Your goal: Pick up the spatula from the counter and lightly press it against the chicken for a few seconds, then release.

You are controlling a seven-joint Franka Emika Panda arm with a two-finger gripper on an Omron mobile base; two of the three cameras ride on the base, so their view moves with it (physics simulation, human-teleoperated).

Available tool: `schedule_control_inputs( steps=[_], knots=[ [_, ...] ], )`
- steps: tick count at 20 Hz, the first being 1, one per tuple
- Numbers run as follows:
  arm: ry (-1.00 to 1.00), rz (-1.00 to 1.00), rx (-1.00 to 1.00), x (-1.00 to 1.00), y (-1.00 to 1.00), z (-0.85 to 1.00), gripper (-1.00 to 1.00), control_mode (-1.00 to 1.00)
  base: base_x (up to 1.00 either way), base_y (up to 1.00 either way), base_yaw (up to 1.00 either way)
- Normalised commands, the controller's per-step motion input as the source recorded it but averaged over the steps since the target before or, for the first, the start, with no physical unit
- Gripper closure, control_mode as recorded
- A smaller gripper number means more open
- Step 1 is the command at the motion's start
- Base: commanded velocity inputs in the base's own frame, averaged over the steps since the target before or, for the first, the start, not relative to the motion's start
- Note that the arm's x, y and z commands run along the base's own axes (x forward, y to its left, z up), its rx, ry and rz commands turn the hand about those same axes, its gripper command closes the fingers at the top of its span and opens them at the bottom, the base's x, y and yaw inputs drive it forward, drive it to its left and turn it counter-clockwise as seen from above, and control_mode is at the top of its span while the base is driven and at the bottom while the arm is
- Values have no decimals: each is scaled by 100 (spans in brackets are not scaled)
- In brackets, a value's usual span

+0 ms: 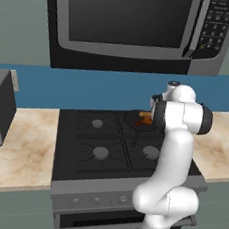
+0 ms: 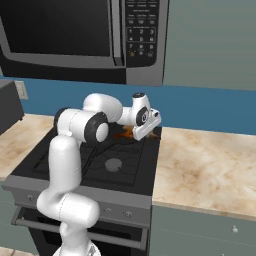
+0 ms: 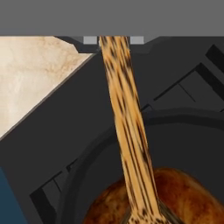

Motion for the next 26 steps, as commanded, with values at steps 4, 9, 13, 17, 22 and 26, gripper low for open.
schedule_control_inputs(
  steps=[4,9,13,17,22,26],
  knots=[
    [0,0,-1,0,-4,-9,100,-100,0,0,0],
    [0,0,-1,0,-6,-8,100,-100,0,0,0],
    [0,0,-1,0,-5,-9,100,-100,0,0,0],
    [0,0,-1,0,-4,-10,100,-100,0,0,0],
    [0,0,-1,0,-5,-8,100,-100,0,0,0],
    [-3,0,0,-6,-9,-2,100,-100,0,0,0]
  ],
)
